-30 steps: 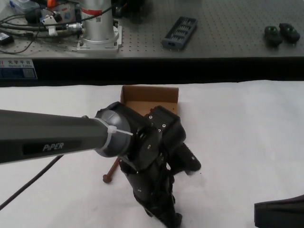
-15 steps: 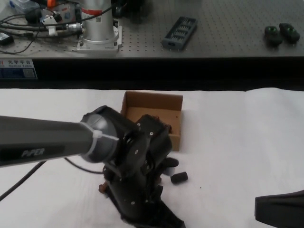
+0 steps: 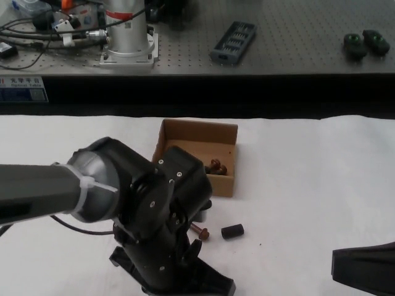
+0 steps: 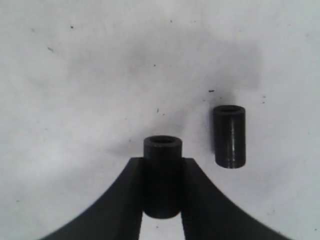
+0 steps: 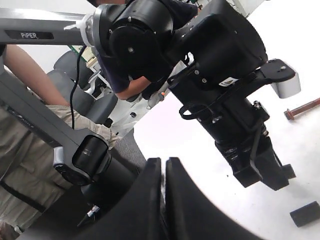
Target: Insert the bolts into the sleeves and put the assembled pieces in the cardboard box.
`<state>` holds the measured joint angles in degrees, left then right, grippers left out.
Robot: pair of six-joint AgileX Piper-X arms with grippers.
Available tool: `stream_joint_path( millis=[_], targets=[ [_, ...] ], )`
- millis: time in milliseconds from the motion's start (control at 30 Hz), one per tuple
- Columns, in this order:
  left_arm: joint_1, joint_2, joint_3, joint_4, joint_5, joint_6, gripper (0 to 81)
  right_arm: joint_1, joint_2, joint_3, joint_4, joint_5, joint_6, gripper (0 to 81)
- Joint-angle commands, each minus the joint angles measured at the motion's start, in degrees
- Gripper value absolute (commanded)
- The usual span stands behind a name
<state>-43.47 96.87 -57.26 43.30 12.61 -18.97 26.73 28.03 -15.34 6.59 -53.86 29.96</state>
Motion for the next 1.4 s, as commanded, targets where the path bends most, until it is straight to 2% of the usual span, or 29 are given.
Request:
stream_joint_path(
  millis=[0,100,167,200,333,367,500,567,667,800,967,1133,1233,1367],
  targets=[
    [0.39,-0.47,0.8,0.46,-1.08,-4.27,13.4,0.12,-0.35,-0.32,-0.94,-0.81,0.03,4.3],
    [0.39,-0.61,1.11,0.02,-1.28,-6.37,13.4,0.12,-0.35,-0.32,-0.94,-0.81,0.03,4.3],
    [0.39,-0.7,1.11,-1.32,-1.28,-6.22,17.3,0.12,-0.35,-0.32,-0.94,-0.81,0.03,4.3],
    [0.39,-0.78,1.11,-2.17,-1.28,-6.24,20.9,0.12,-0.35,-0.32,-0.94,-0.81,0.03,4.3],
    [0.39,-0.76,1.11,-3.06,-1.28,-7.1,48.0,0.12,-0.35,-0.32,-0.94,-0.81,0.03,4.3],
    [0.39,-0.76,1.11,-2.87,-1.28,-7.1,51.1,0.12,-0.35,-0.32,-0.94,-0.81,0.03,4.3],
    [0.39,-1.63,1.11,-0.87,-1.72,-4.88,49.1,0.12,-0.35,-0.32,-0.94,-0.81,0.03,4.3],
    [0.39,-2.39,1.11,-0.77,-4.16,-0.99,46.6,0.12,-0.35,-0.32,-0.94,-0.81,0.03,4.3],
    [1.16,-3.82,1.0,-2.22,-9.76,8.44,45.2,0.12,-0.35,-0.32,-0.94,-0.81,0.03,4.3],
    [3.66,-4.44,1.0,-5.14,-12.61,24.25,45.2,0.12,-0.35,-0.32,-0.94,-0.81,0.03,4.3],
    [8.02,-4.44,1.0,-6.5,-18.53,33.69,45.2,0.12,-0.35,-0.32,-0.94,-0.81,0.03,4.3],
    [11.87,-4.44,0.55,-8.19,-18.61,53.5,38.3,0.12,-0.35,-0.32,-0.94,-0.81,0.03,4.3],
    [12.43,-4.44,0.55,-9.74,-17.18,65.62,37.0,0.12,-0.35,-0.32,-0.94,-0.81,0.03,4.3],
    [12.41,-4.27,0.55,-11.45,-16.31,74.59,37.0,0.12,-0.35,-0.32,-0.94,-0.81,0.03,4.3]
  ],
)
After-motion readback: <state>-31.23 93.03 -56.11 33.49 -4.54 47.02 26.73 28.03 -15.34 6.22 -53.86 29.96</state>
